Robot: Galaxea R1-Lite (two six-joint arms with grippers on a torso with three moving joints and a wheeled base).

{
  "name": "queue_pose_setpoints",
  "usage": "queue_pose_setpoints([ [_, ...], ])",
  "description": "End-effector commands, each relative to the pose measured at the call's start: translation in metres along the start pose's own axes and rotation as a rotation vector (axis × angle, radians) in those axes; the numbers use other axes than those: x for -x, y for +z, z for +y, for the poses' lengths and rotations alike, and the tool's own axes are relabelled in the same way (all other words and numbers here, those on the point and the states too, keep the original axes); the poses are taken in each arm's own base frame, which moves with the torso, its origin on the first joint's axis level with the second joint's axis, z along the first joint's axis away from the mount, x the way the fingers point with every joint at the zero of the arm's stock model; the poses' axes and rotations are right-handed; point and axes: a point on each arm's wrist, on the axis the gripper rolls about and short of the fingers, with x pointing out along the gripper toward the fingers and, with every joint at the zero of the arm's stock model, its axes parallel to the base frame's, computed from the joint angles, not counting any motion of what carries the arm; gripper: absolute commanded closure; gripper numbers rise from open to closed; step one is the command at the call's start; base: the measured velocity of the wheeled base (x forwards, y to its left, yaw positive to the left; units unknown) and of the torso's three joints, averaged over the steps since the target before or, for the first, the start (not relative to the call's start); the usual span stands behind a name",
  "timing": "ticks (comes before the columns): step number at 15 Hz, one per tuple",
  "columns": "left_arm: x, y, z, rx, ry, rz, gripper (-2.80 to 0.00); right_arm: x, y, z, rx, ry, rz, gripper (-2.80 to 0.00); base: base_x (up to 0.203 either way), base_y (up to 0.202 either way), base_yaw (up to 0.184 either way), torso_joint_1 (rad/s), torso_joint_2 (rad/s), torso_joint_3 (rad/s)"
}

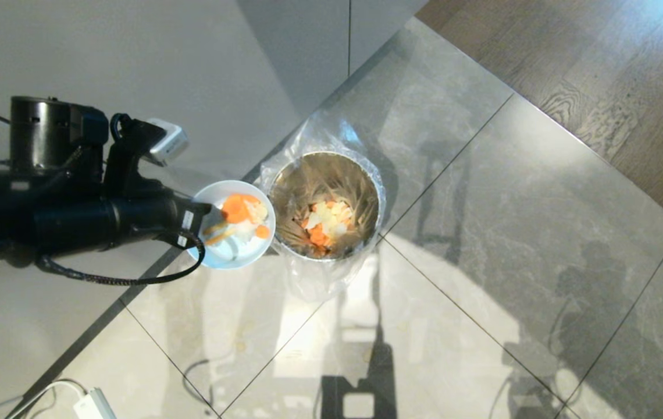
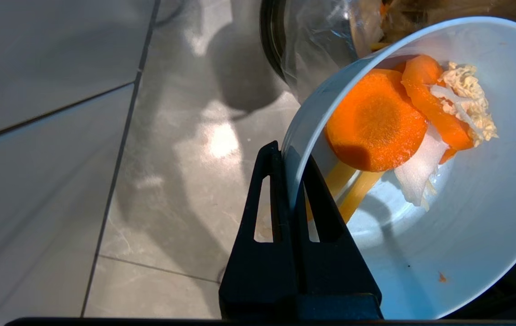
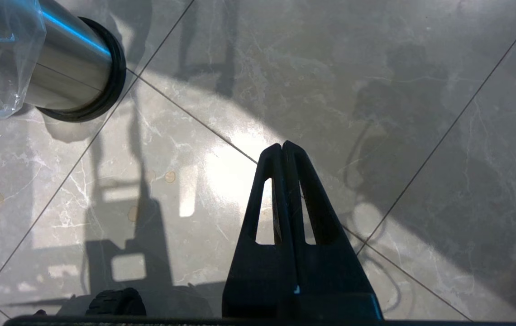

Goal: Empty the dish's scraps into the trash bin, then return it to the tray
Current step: Move the bowl over the trash can, then pour the leftover food from the bowl into the trash can

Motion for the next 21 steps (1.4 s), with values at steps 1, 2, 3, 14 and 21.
queue_pose_setpoints([
  [1,0.011,0.009,-0.015,0.017,0.008,-0.019,0.00,0.000,0.000,0.000,0.000,0.000,0.000,0.00,0.000,0.000,0.000,0.000,0.00,0.000],
  [2,0.014,0.012,-0.019,0.019,0.023,-0.026,0.00,0.000,0.000,0.000,0.000,0.000,0.000,0.00,0.000,0.000,0.000,0.000,0.00,0.000],
  [3,0.016,0.016,-0.022,0.015,0.036,-0.037,0.00,0.000,0.000,0.000,0.000,0.000,0.000,0.00,0.000,0.000,0.000,0.000,0.00,0.000],
  [14,-0.003,0.045,-0.067,-0.222,0.143,-0.008,0.00,0.000,0.000,0.000,0.000,-0.001,-0.001,0.00,0.000,0.000,0.000,0.000,0.00,0.000],
  [21,-0.031,0.063,-0.087,-0.500,0.288,-0.038,0.00,0.000,0.000,0.000,-0.001,-0.001,-0.001,0.00,0.000,0.000,0.000,0.000,0.00,0.000],
])
